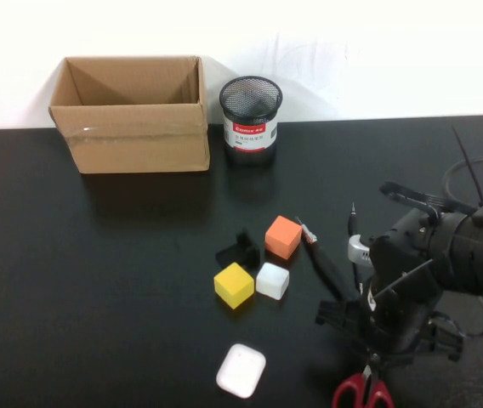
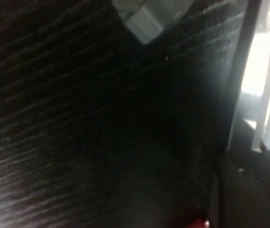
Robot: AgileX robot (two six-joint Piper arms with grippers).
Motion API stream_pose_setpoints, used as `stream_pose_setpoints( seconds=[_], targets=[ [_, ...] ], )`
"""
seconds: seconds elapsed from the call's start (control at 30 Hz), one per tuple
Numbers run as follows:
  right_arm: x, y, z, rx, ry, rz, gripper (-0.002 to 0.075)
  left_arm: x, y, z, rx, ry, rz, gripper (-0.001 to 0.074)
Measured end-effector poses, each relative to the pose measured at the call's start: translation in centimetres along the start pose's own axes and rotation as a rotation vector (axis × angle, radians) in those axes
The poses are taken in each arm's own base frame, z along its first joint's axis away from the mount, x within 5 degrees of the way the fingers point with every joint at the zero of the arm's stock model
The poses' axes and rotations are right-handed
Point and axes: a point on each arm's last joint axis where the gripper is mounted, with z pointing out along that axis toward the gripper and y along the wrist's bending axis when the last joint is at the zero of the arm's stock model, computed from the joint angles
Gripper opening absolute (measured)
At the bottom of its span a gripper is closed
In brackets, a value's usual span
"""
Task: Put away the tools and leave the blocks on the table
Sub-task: Pick up the scissors from the table, then place the Scissors into the box
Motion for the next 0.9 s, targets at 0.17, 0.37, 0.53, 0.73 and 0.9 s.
stream_pose_setpoints(
  seconds=[0.17,0.37,0.53,0.73,0.9],
  targets=[
    [-0.5,-0.3,-0.7,0.004,-0.066,-0.066,0.0062,0.0,0.0,0.0,0.000,0.000,0.000,0.0000],
    [-2.4,0.7,-5.7,-0.142,-0.288,-0.150,0.0062,0.0,0.0,0.0,0.000,0.000,0.000,0.0000],
    [-5.0,2.3,-11.2,-0.240,-0.558,-0.263,0.0062,0.0,0.0,0.0,0.000,0.000,0.000,0.0000],
    [-7.8,5.6,-17.8,-0.415,-0.900,-0.411,0.0062,0.0,0.0,0.0,0.000,0.000,0.000,0.0000],
    [-9.7,9.0,-20.8,-0.534,-1.098,-0.508,0.0061,0.0,0.0,0.0,0.000,0.000,0.000,0.0000]
  ],
)
